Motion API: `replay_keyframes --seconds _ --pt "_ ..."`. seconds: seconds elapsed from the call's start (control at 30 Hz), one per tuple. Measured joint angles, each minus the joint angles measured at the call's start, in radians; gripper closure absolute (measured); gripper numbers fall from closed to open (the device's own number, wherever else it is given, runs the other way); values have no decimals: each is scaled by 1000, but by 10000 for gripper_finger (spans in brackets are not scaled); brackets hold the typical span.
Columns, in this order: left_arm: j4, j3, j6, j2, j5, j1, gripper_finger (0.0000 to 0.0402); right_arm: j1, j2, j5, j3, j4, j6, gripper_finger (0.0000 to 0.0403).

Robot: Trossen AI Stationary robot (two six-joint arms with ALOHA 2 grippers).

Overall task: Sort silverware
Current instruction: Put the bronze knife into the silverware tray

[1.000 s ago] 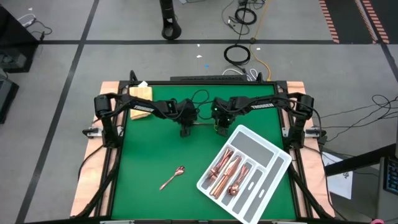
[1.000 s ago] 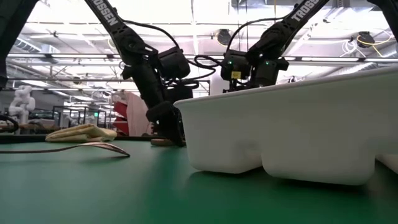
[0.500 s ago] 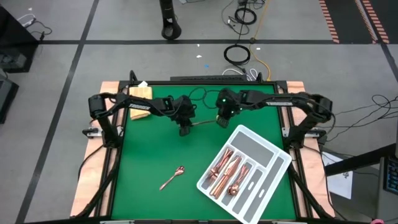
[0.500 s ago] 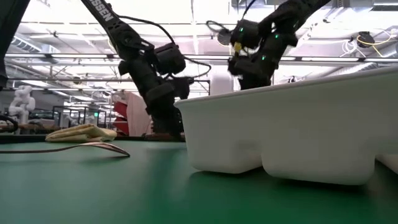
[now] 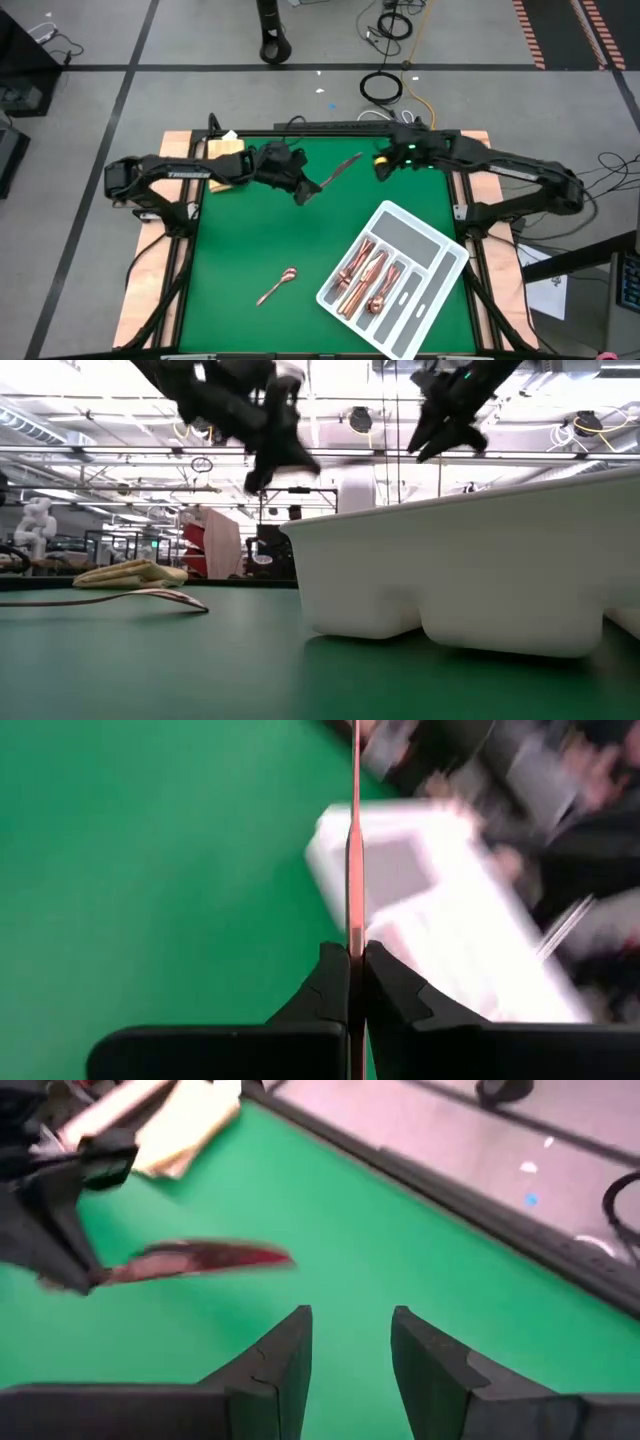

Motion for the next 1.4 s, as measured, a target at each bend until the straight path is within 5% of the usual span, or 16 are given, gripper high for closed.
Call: replay_keyframes --seconds 0.33,0.53,0.7,0.93,1.17,1.4 --pt "281 2 -454 40 -487 -392 388 0 -226 50 0 -61 -87 275" --pt "399 1 -614 147 -638 -543 388 0 -297 53 0 -86 -90 275" --pt "407 61 -650 251 -664 -603 388 0 -318 53 0 -112 -90 275" --pt "400 253 -634 441 -572 -633 388 0 -317 51 1 -153 -121 275" --pt "188 428 -652 560 -527 -654 388 0 -316 51 1 -173 -173 275" --pt "111 454 -798 598 -540 -708 388 0 -317 50 1 -179 -195 275"
